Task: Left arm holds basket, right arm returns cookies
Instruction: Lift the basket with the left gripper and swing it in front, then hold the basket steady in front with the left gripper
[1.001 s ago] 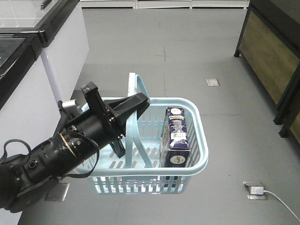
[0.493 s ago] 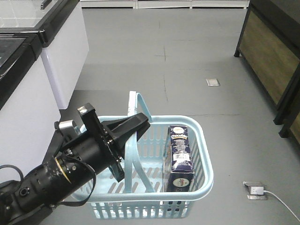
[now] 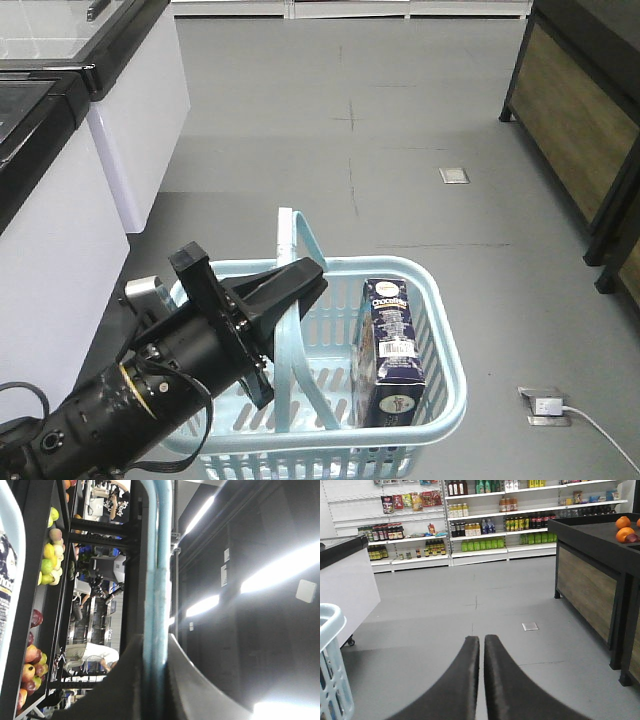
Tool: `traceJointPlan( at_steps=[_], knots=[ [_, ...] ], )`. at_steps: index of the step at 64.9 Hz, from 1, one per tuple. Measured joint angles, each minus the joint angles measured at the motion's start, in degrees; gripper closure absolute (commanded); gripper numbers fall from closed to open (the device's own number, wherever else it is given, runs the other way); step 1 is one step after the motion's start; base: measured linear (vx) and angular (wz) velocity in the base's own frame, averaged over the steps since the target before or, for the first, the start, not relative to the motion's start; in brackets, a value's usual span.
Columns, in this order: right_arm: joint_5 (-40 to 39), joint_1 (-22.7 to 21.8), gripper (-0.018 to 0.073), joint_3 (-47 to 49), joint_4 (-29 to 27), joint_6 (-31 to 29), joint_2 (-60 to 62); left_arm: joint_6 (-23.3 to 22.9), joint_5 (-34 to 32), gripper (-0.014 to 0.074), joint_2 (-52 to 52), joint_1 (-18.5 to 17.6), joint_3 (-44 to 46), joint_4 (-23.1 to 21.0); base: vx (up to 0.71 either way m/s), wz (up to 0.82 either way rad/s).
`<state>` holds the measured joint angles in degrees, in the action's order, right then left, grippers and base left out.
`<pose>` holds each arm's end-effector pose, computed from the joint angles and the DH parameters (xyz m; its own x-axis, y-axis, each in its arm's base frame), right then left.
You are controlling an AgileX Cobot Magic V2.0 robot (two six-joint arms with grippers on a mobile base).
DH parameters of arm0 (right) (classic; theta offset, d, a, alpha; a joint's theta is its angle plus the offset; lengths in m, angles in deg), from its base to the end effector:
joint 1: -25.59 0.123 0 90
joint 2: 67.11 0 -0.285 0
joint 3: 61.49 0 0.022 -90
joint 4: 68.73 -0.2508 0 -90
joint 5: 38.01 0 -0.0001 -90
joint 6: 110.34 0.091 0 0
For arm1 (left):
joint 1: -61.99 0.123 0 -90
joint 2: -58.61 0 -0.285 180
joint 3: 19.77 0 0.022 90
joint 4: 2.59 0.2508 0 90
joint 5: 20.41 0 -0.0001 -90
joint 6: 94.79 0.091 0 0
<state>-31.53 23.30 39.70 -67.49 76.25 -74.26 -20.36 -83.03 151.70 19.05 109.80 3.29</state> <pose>0.0567 -0.0025 0.1941 -0.0384 0.0950 -0.9947 0.0462 0.9946 0.0932 0.1933 -0.1911 0.2330 -0.7509 -0.6274 0.2060 -0.0543 -0.2522 -0.9661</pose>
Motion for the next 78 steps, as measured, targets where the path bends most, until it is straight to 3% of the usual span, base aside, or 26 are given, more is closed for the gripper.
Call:
traceJointPlan(
  at_steps=[12,44,78],
  knots=[
    [0.0,0.0,0.0565,0.0,0.0,0.0,0.0,2.1,0.1,0.0599,-2.3,-0.2,-0.3,-1.7,0.00,0.00],
    [0.0,0.0,0.0565,0.0,0.0,0.0,0.0,2.3,-0.1,0.0599,-3.6,-1.7,-1.2,-2.8,0.00,0.00],
    [0.0,0.0,0.0565,0.0,0.0,0.0,0.0,-2.0,0.4,0.0599,-3.7,-1.7,-4.3,-3.0,0.00,0.00]
  ],
)
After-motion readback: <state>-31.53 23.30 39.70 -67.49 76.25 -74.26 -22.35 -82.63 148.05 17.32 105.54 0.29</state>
